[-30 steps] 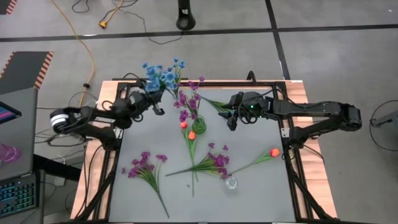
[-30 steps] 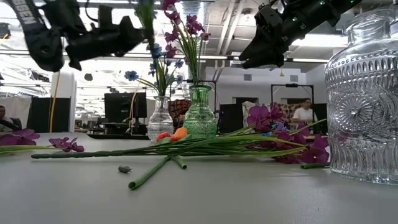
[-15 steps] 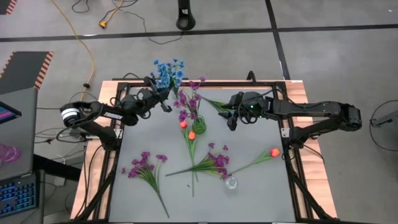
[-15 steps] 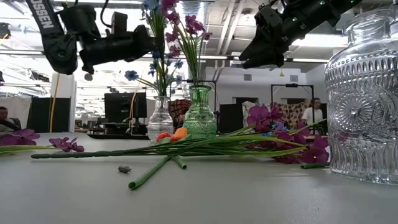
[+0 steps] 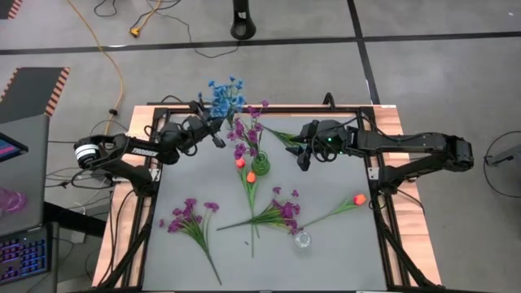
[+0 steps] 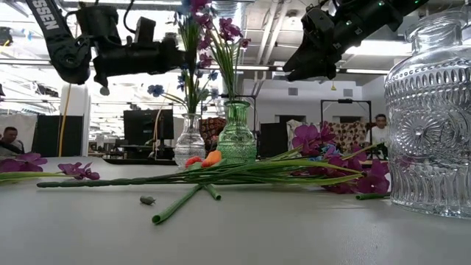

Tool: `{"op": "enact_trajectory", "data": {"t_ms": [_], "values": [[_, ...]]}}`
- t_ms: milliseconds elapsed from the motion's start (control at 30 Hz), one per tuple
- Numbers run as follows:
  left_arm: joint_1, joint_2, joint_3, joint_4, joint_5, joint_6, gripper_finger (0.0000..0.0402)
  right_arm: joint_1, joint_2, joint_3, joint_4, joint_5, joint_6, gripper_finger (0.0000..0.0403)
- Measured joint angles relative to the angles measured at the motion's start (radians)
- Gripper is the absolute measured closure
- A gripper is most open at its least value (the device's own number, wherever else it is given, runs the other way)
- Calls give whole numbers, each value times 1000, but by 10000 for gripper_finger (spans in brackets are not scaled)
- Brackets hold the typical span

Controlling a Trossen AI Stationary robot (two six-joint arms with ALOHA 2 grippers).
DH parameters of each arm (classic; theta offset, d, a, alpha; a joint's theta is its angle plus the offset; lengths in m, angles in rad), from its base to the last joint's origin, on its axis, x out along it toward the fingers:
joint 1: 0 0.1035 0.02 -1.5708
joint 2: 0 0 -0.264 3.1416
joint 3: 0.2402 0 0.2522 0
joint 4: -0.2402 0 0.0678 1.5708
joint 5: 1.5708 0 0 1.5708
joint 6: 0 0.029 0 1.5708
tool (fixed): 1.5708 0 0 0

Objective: Sort flowers into vase by color
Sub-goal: Put the bottom blue flowers into the top transparent vase, then put the blue flowers into the top transparent vase

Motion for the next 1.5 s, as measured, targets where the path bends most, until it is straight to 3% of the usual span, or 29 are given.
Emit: {"op": "enact_trajectory", "data": {"t_ms": [367,733,967,1500], "values": [[0,0,0,-77,-24,-30,378,0,0,0,0,0,0,180],[0,-28,0,-196,-70,-174,264,0,0,0,0,0,0,180],[-5,-191,0,-480,-75,-126,225,0,0,0,0,0,0,180],[-10,-575,0,-1064,-76,-104,221,-11,0,0,1,113,-1,180]]}}
